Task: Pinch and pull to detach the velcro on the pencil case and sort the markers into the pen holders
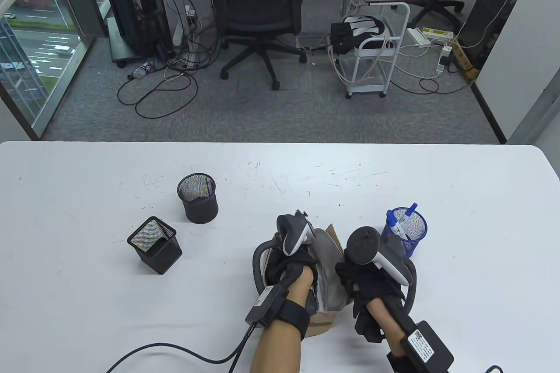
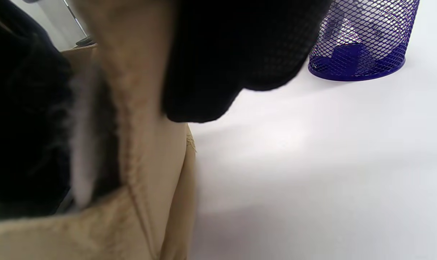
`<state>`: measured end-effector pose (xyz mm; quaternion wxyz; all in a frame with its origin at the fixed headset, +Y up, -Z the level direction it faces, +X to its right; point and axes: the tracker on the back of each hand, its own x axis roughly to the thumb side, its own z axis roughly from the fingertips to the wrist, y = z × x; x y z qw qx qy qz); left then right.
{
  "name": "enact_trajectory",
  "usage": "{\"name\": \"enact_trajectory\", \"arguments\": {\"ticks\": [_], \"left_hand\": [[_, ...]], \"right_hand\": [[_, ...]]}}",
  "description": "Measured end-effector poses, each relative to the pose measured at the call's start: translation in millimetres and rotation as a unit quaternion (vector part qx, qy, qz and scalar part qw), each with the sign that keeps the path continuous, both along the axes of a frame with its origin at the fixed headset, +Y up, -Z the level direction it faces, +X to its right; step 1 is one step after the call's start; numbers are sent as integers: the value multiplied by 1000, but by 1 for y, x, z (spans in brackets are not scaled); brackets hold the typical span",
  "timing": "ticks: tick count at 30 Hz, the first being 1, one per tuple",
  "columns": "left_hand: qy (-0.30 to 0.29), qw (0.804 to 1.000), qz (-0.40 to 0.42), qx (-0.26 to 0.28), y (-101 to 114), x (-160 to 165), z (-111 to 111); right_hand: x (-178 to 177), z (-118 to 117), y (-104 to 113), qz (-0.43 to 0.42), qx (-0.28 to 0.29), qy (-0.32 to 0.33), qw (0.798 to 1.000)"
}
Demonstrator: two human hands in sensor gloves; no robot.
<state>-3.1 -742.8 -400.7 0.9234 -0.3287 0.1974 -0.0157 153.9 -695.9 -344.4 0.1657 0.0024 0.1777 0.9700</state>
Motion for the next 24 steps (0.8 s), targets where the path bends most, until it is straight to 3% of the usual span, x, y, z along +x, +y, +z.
{"name": "enact_trajectory", "arguments": {"ticks": [6,10,12,14,17,20,24], "left_hand": [[7,1000,15,-25,-7,-3,-5],[-4,999,35,-4,-4,-5,-4],[-3,996,87,13,3,-9,-3],[-6,984,172,47,14,-16,-2],[-31,943,324,76,28,-28,-1],[-63,916,383,99,42,-41,2],[-47,897,418,136,62,-63,5]], "right_hand": [[0,0,0,0,-1,-1,1000],[-1,0,0,1,0,-2,1000],[-1,0,0,3,2,-2,1000],[-1,0,0,3,1,-2,1000],[0,0,0,0,-1,-4,1000],[0,-1,-1,-1,-2,-4,1000],[-1,0,0,2,1,-3,1000]]}}
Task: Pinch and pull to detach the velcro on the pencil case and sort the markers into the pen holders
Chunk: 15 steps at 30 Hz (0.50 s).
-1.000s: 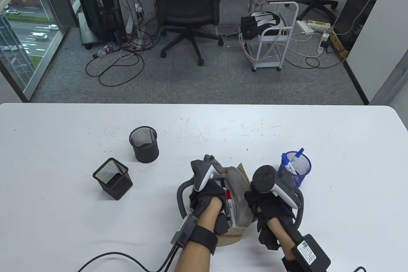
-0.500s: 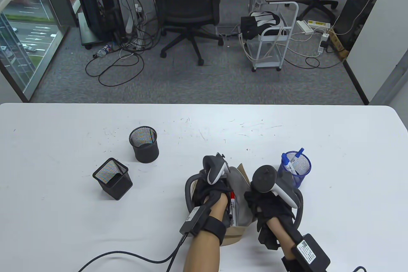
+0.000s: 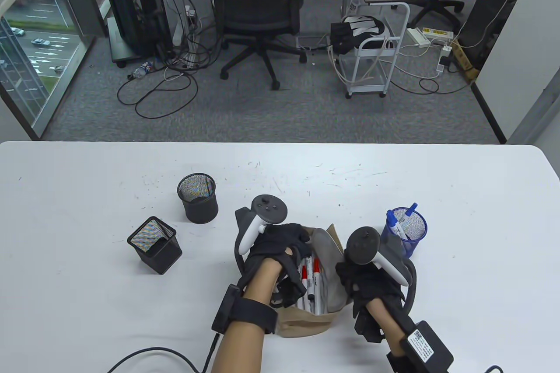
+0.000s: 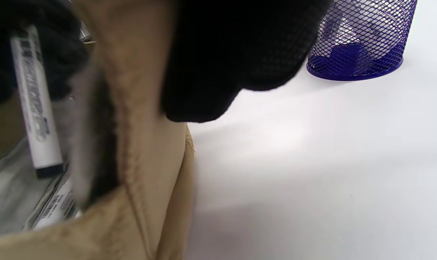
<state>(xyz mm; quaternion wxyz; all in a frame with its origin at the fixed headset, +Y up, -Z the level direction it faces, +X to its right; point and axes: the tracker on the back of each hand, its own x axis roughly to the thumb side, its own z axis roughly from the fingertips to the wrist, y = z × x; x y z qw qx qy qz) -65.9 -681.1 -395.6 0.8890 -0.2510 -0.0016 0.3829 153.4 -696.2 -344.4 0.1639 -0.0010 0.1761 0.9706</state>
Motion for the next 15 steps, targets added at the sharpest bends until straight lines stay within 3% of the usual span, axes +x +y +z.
{"name": "enact_trajectory", "arguments": {"ticks": [2,6,9,12,15], "left_hand": [[29,999,8,20,15,-16,0],[87,985,-111,99,60,-59,-1],[139,970,-139,142,86,-96,2],[200,953,-148,174,101,-137,7],[253,936,-181,168,103,-174,15]], "right_hand": [[0,0,0,1,1,0,1000],[0,0,0,1,1,0,1000],[0,0,0,1,1,0,1000],[0,0,0,-1,0,0,1000],[0,0,0,-2,-1,0,1000]]}}
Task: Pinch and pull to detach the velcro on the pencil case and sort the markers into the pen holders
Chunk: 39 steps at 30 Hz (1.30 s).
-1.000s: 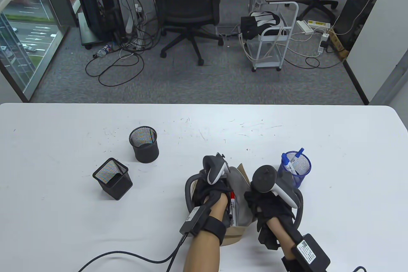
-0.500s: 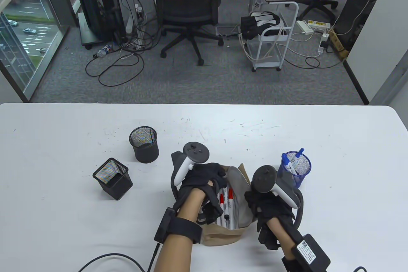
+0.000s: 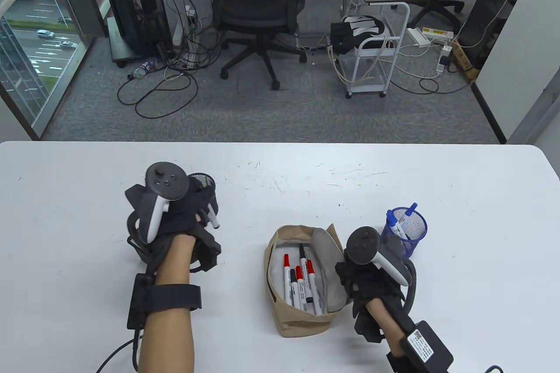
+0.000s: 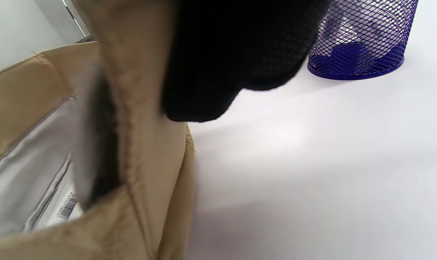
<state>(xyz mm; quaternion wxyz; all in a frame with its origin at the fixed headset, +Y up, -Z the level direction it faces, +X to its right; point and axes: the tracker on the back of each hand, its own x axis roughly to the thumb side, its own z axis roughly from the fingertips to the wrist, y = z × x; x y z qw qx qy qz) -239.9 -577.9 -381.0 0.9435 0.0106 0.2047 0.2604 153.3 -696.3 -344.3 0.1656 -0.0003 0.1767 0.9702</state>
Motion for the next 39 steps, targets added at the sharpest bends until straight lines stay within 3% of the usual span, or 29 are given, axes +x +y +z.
{"name": "enact_trajectory", "arguments": {"ticks": [6,11,14,18,26,32,39], "left_hand": [[92,995,-43,-13,-15,-51,13],[97,995,-14,-24,-33,-62,14],[81,996,-8,-26,-33,-55,13],[18,999,-13,-28,-19,-18,10],[-133,989,20,-67,-1,102,14],[-210,955,45,-203,-40,174,8],[-200,920,16,-337,-109,212,-11]], "right_hand": [[-1,0,0,2,1,1,1000],[-1,0,0,3,1,1,1000],[-1,0,0,3,1,1,1000],[-1,0,0,2,1,1,1000],[-3,1,0,7,5,3,1000],[-3,1,0,9,7,5,1000],[-7,3,-1,14,12,9,1000]]}}
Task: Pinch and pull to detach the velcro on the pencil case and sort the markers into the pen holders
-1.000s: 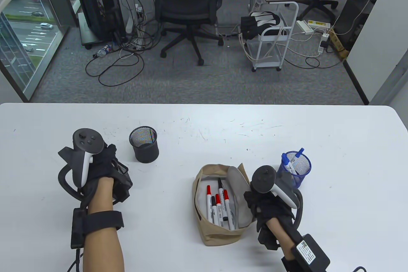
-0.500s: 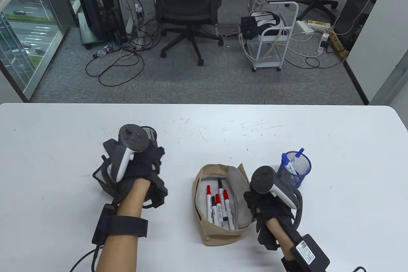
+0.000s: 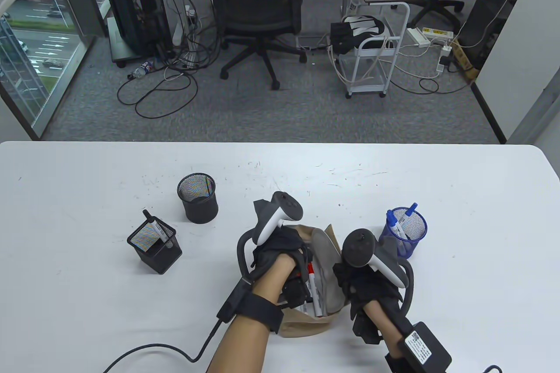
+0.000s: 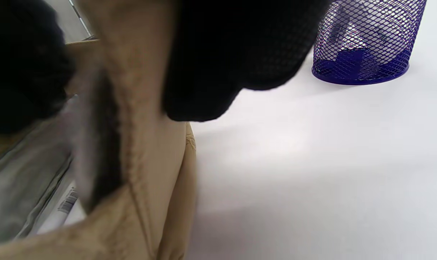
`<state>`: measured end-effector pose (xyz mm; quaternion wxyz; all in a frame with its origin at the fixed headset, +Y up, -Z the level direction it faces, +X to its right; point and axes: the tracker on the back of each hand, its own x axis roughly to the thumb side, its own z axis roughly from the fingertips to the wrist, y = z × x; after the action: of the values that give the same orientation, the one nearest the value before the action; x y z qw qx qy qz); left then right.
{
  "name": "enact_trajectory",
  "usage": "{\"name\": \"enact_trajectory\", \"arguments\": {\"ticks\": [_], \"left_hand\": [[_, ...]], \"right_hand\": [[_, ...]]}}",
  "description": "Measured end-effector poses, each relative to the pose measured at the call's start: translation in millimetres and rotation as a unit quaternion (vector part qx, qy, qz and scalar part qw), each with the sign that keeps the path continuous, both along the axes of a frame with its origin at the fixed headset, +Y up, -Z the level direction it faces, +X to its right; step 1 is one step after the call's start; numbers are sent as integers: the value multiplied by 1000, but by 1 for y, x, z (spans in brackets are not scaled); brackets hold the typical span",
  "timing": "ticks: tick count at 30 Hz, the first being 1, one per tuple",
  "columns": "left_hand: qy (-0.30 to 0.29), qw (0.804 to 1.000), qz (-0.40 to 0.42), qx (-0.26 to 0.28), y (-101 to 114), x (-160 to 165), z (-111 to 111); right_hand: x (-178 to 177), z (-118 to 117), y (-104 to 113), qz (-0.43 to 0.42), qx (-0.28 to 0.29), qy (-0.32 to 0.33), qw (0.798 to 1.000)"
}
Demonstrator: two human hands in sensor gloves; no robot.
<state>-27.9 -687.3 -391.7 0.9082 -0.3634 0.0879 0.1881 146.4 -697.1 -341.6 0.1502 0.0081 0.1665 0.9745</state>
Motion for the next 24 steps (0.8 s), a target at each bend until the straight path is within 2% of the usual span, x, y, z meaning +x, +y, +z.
{"name": "enact_trajectory", "arguments": {"ticks": [2,5,9,11,15,24], "left_hand": [[2,999,-26,-33,-18,6,-4],[13,998,-41,-46,-39,9,-9],[-4,991,-127,-38,-48,12,-11],[5,989,-148,-18,-49,16,-11],[-24,975,-219,0,-54,25,-12],[-16,984,-180,-9,-56,18,-10]], "right_hand": [[-1,0,0,2,1,1,1000],[0,0,0,1,1,2,1000],[0,0,0,-2,-1,3,1000],[-1,0,0,0,0,4,1000],[-1,1,0,1,0,4,1000],[-3,2,0,4,3,4,1000]]}}
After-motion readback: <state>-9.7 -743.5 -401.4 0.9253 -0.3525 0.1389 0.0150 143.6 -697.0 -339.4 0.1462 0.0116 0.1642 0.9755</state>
